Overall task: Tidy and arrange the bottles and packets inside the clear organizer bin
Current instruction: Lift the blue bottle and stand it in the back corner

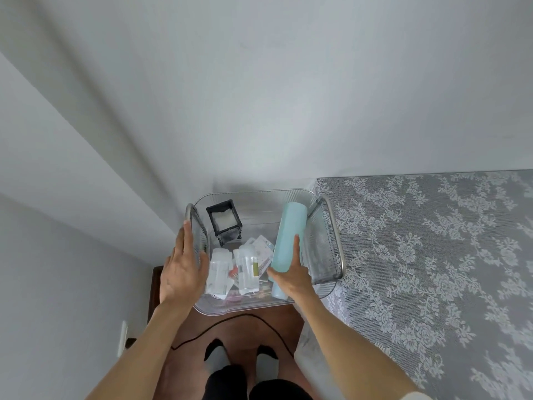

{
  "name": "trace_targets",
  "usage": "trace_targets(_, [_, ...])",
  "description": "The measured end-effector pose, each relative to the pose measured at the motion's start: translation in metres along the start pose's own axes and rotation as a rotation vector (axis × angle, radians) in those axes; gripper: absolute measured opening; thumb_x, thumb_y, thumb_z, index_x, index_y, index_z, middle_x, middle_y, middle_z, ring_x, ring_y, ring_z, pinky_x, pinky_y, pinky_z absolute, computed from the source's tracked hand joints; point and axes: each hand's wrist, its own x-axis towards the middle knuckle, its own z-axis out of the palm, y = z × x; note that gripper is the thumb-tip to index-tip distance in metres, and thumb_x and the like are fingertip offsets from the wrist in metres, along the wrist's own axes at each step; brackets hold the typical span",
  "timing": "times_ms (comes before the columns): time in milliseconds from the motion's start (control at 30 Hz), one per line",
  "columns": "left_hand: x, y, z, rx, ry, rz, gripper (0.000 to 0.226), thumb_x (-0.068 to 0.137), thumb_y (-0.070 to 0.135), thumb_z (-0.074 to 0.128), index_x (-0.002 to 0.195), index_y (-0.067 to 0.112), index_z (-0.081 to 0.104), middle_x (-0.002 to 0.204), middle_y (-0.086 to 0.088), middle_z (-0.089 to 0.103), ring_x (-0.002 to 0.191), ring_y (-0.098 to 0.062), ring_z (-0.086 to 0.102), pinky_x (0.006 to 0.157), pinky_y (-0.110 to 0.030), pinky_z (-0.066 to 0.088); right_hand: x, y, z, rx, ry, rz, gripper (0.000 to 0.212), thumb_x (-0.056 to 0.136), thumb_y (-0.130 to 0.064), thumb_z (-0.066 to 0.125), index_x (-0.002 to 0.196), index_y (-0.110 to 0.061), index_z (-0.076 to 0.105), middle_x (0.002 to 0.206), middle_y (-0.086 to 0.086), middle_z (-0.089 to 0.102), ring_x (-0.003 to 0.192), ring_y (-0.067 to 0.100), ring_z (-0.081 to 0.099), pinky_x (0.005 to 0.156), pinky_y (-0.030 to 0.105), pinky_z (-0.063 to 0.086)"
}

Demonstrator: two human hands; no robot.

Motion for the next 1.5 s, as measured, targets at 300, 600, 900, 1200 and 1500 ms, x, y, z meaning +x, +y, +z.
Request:
trace_targets(300, [-0.001,0.006,-0.008,-0.009,-0.024,-0.013,0.073,0.099,0.035,0.039,0.154,0.025,-0.007,0.161,-0.006,0.016,0.104,-0.039,0.063,0.075,-0.050,0.057,-0.016,-0.025,-0.029,-0.073,0.037,0.066,0.099,0.075,-0.066,0.055,0.146,-0.055,-0.014,0.133,0.007,0.058,0.103,0.034,0.060,0.079,0.041,0.051])
trace_targets(600, [-0.003,0.009,-0.013,-0.014,-0.032,-0.009,0.072,0.099,0.035,0.038,0.154,0.026,-0.007,0.162,-0.004,0.014,0.094,-0.035,0.067,0.070,-0.047,0.058,-0.015,-0.051,-0.083,-0.069,0.150,0.033,0.081,0.078,-0.062,0.055,0.150,-0.043,0.025,0.141,0.009,0.052,0.118,0.034,0.054,0.087,0.040,0.050])
trace_targets(900, [-0.003,0.014,-0.015,0.003,-0.025,-0.026,0.071,0.099,0.033,0.039,0.155,0.023,-0.004,0.162,-0.003,0.017,0.093,-0.034,0.067,0.072,-0.048,0.058,-0.006,-0.082,-0.114,-0.237,0.252,-0.077,0.071,0.076,-0.051,0.066,0.140,-0.029,0.047,0.126,0.010,0.061,0.111,0.034,0.059,0.086,0.038,0.050])
trace_targets(1200, [-0.003,0.008,-0.009,-0.003,0.008,-0.029,0.070,0.098,0.038,0.036,0.155,0.026,-0.004,0.161,-0.003,0.021,0.090,-0.033,0.067,0.070,-0.044,0.058,0.008,-0.100,-0.111,-0.282,0.561,-0.334,0.058,0.080,-0.066,0.057,0.131,-0.042,0.043,0.118,0.007,0.064,0.101,0.034,0.060,0.077,0.040,0.049])
trace_targets(1500, [-0.004,0.005,-0.005,0.022,0.045,-0.014,0.073,0.097,0.041,0.040,0.155,0.026,-0.002,0.159,-0.004,0.026,0.091,-0.033,0.068,0.069,-0.043,0.058,0.021,-0.088,-0.094,-0.351,0.646,-0.453,0.078,0.084,-0.067,0.054,0.148,-0.049,0.014,0.139,0.004,0.050,0.111,0.031,0.053,0.068,0.041,0.055])
